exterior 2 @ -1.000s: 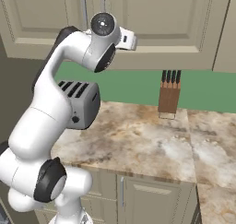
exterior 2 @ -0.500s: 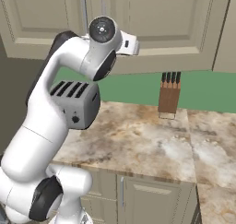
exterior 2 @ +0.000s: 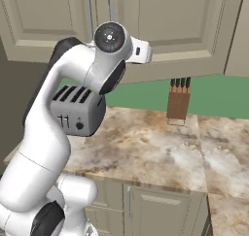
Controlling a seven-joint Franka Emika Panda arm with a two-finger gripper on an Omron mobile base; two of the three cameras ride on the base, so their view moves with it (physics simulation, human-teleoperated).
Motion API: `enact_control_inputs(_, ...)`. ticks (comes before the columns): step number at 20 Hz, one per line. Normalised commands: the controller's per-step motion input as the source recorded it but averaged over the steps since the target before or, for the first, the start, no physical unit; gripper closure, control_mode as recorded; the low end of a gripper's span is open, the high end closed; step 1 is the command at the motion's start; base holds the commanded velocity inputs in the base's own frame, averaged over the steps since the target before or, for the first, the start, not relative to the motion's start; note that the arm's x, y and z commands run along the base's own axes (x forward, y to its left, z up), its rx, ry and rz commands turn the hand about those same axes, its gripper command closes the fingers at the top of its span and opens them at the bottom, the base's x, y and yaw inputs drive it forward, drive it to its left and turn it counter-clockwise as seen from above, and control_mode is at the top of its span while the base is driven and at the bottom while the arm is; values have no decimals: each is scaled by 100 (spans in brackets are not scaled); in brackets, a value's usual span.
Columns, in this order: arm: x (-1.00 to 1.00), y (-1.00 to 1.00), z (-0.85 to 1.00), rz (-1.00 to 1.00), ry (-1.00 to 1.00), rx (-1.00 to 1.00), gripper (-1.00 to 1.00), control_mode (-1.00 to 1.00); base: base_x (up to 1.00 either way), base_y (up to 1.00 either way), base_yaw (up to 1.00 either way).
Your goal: Open the cabinet. Pick the bar soap and place it next to the sink. Then close the cabinet.
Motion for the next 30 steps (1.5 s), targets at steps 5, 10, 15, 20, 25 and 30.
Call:
enact_control_inputs(5,-45,-100,0,-1,0,0,100,-100,0,0,0)
enact_control_inputs(10,-45,-100,0,-3,0,0,100,-100,0,0,0)
enact_control_inputs(15,-38,-100,0,-6,0,0,100,-100,0,0,0)
enact_control_inputs(20,-25,-81,0,-10,0,2,-100,-100,0,0,0)
enact_control_inputs(25,0,0,0,-3,0,0,-100,-100,0,0,0)
enact_control_inputs(30,-28,12,0,1,-4,0,-100,-100,0,0,0)
